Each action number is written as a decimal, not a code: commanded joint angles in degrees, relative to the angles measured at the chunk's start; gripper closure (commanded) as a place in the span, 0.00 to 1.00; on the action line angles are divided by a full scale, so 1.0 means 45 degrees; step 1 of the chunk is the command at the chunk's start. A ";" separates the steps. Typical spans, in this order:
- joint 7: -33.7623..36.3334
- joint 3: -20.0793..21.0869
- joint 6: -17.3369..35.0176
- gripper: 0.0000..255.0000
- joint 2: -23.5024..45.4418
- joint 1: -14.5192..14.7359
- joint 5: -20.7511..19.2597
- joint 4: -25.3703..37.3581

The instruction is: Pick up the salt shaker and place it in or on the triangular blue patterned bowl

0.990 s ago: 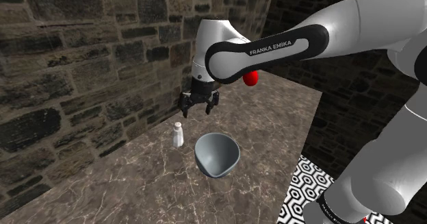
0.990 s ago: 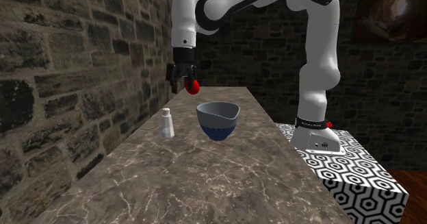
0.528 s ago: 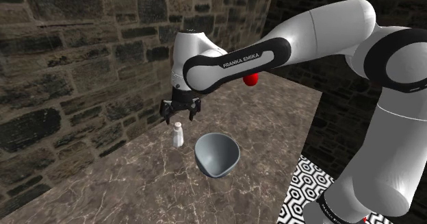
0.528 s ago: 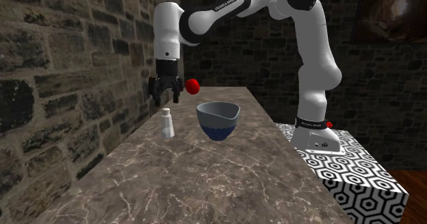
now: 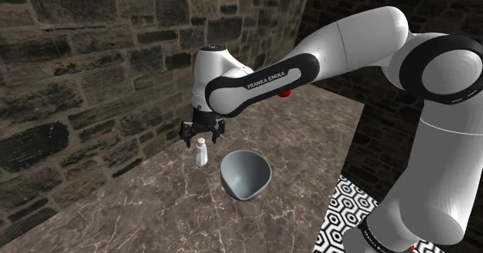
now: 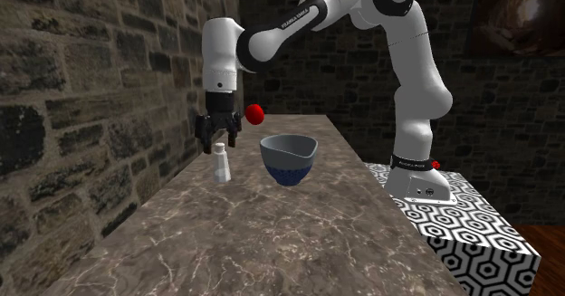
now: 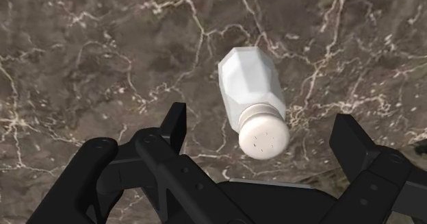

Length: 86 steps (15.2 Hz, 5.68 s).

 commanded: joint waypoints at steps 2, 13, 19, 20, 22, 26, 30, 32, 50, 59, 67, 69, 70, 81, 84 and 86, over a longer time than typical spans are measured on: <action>0.0010 -0.0001 0.0037 0.00 0.0006 0.0005 -0.0007 -0.0027; 0.0008 -0.0001 0.0036 1.00 0.0008 0.0004 -0.0007 -0.0024; -0.0068 0.0060 -0.0551 1.00 -0.0304 -0.0042 0.0145 0.0272; -0.0086 0.0074 -0.0700 1.00 -0.0376 -0.0052 0.0180 0.0354; -0.0119 0.0098 -0.1000 1.00 -0.0513 -0.0070 0.0247 0.0527; -0.0176 0.0139 -0.1609 1.00 -0.0758 -0.0099 0.0365 0.0910; -0.0220 0.0170 -0.2231 1.00 -0.0963 -0.0119 0.0463 0.1342; -0.0237 0.0184 -0.2546 1.00 -0.1050 -0.0125 0.0504 0.1577; -0.0242 0.0264 -0.5541 1.00 -0.1313 -0.0065 0.0631 0.4333; -0.0674 0.0310 -0.5411 1.00 -0.5170 -0.0383 0.2212 0.0646; -0.1049 -0.0071 -0.6181 1.00 -0.9398 0.0089 0.3737 -0.2589; -0.1073 -0.0058 -0.5844 1.00 -0.9431 0.0129 0.3764 -0.2961; -0.1087 -0.0042 -0.5676 1.00 -0.9445 0.0140 0.3781 -0.3143; -0.1215 0.0182 -0.3801 1.00 -0.9405 0.0228 0.3951 -0.4978; -0.1239 0.0255 -0.3278 1.00 -0.9330 0.0247 0.3991 -0.5428; -0.1253 0.0307 -0.2925 1.00 -0.9264 0.0258 0.4015 -0.5716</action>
